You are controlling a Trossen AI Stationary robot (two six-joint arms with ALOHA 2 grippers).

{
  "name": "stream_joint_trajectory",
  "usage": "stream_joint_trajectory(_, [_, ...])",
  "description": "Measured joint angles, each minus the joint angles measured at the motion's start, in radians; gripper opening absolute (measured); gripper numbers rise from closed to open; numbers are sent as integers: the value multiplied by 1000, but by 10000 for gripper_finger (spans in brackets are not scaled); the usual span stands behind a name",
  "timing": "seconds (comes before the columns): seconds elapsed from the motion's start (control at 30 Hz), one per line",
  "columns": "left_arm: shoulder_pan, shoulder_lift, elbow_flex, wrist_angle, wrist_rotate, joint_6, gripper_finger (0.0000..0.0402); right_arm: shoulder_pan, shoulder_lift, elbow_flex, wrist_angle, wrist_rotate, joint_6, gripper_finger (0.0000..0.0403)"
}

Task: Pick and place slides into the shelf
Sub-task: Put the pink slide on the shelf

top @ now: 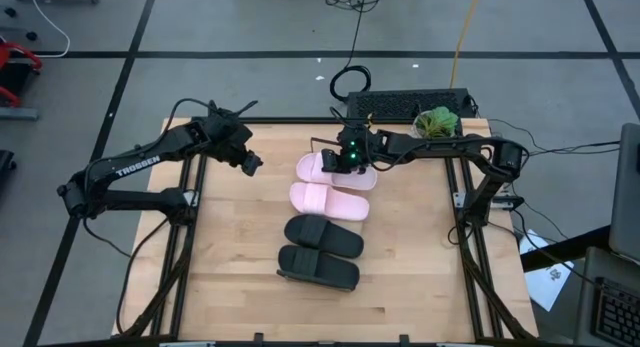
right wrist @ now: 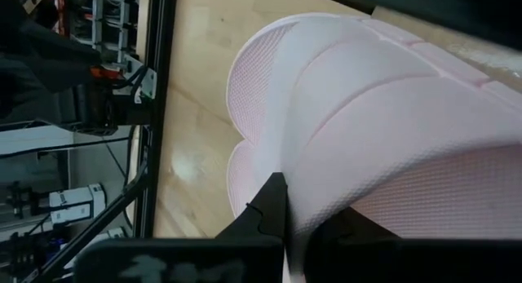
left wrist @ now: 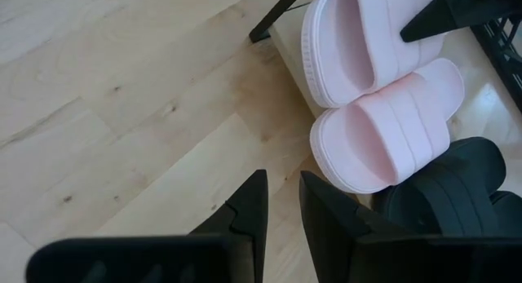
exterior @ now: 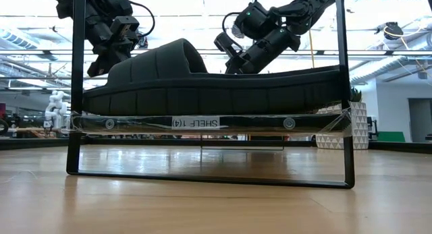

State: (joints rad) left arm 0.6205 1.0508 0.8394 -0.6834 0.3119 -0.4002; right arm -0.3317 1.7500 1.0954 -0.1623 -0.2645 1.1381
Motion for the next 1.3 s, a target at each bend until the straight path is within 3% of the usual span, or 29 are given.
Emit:
stream_joint_trajectory(0.93, [0, 0, 0, -1, 0, 3, 70, 12, 2, -2, 56, -25, 2, 5])
stream_joint_trajectory(1.3, [0, 0, 0, -1, 0, 7, 70, 12, 2, -2, 54, -29, 2, 57])
